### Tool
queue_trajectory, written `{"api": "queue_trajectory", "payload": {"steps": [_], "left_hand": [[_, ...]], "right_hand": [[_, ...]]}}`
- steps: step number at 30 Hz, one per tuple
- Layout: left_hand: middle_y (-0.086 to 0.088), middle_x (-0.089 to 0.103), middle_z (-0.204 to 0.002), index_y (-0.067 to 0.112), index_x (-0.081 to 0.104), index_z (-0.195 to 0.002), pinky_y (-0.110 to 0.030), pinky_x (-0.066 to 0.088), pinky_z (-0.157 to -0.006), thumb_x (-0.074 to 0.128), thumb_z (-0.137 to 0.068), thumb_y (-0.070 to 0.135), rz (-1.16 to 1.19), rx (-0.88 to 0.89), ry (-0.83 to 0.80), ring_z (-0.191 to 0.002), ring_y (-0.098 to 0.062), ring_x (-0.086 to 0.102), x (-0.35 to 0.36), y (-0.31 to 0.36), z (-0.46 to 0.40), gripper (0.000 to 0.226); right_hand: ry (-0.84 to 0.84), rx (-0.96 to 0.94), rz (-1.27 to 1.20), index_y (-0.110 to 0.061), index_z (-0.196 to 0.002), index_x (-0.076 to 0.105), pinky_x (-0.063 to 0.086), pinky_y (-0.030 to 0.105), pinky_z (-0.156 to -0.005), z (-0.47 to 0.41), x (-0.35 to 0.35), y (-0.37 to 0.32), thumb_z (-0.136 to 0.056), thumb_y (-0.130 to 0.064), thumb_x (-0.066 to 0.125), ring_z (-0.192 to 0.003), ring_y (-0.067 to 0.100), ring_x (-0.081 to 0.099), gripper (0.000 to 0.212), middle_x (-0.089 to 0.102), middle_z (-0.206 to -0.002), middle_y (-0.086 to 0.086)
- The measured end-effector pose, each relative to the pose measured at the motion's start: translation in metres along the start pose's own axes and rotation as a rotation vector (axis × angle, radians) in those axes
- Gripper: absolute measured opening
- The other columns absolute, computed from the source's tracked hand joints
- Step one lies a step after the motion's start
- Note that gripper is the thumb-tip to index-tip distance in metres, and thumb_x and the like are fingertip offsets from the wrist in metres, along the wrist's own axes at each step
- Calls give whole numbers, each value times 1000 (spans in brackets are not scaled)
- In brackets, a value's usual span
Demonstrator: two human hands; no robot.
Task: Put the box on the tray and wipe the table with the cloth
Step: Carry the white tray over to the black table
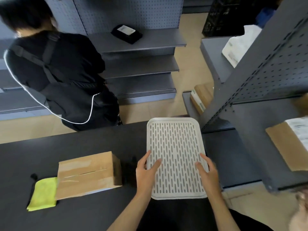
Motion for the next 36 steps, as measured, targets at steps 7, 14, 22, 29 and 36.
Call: {"api": "queue_trajectory", "payload": {"steps": [7,14,22,29,36], "left_hand": [[4,67,-132,36,59,-136,-46,62,-90,87,-78,36,4,-130,54,-104,-15,74,29,-57,-33,65],[6,65,-134,39,60,-135,-47,60,-94,89,-75,38,2,-192,92,-110,-15,72,43,-95,-47,66],[6,69,-129,31,58,-139,-47,59,-97,88,-79,20,-58,-241,65,-108,-11,72,52,-116,-51,68],[8,64,-136,31,54,-142,-46,55,-103,88,-77,24,-177,-275,-1,-117,-10,66,55,-123,-48,73],[10,52,-143,29,46,-145,-25,43,-99,79,-85,19,-445,-220,-105,-111,6,53,49,-97,-35,69]], "right_hand": [[-25,95,35,-37,-126,66,48,39,-106,-51,-5,55,-100,-24,63,-124,17,58,29,60,-138,-1],[-97,162,114,-35,-129,67,49,45,-110,-78,-11,84,-100,-27,63,-127,16,58,31,62,-139,-7],[-128,217,163,-29,-135,63,48,38,-102,-94,-12,100,-99,-25,63,-127,17,55,36,59,-143,-3],[-148,205,222,-31,-138,60,47,41,-109,-95,-14,107,-99,-28,63,-131,15,53,40,55,-147,-6],[-135,97,426,-29,-139,57,47,45,-108,-83,-8,89,-97,-25,61,-135,21,50,42,41,-154,-4]]}}
Point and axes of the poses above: each hand's wrist, its own z-axis away from the middle knuckle, its own x-axis out of the palm, y = z × x, the point moved 9 cm from there along -z, towards the middle knuckle
